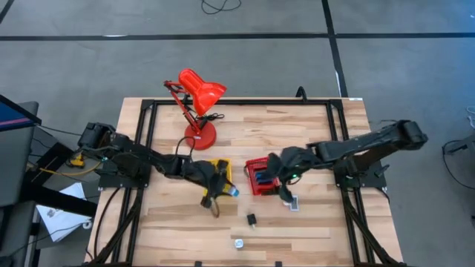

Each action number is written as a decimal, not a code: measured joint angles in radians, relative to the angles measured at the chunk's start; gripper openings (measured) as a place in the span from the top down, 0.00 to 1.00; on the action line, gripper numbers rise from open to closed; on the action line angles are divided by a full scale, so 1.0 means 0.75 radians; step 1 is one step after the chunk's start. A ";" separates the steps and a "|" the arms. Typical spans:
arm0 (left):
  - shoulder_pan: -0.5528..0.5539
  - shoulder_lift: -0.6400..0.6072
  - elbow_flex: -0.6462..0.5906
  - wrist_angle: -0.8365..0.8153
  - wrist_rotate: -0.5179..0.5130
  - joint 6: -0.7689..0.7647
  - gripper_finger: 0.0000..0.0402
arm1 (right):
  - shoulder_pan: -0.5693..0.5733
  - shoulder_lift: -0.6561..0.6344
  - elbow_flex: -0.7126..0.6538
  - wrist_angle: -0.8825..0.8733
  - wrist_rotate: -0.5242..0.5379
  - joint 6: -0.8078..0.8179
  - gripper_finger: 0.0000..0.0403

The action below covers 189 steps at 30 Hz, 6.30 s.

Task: Pick & Place Office items
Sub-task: Put the top light blue charger adapter into the yellow bin, then put the white digital timer into the red bin

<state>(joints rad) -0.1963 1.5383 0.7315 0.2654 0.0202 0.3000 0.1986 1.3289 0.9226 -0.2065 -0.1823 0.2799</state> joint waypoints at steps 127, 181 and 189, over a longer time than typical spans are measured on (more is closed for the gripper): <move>0.209 -0.240 0.001 -0.582 -0.047 -0.482 0.60 | -0.153 -0.236 -0.412 0.210 0.149 0.103 0.31; 0.173 -0.245 -0.163 0.205 -0.016 -0.297 0.26 | 0.534 0.144 -0.409 -0.368 0.485 1.883 0.31; 0.173 -0.245 -0.163 0.204 -0.016 -0.297 0.26 | 0.511 0.204 -0.403 -0.381 0.462 1.886 0.31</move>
<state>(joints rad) -0.0669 1.3544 0.6094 0.4187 0.0082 0.0772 0.5820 1.4822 0.6206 -0.4923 0.1640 1.6947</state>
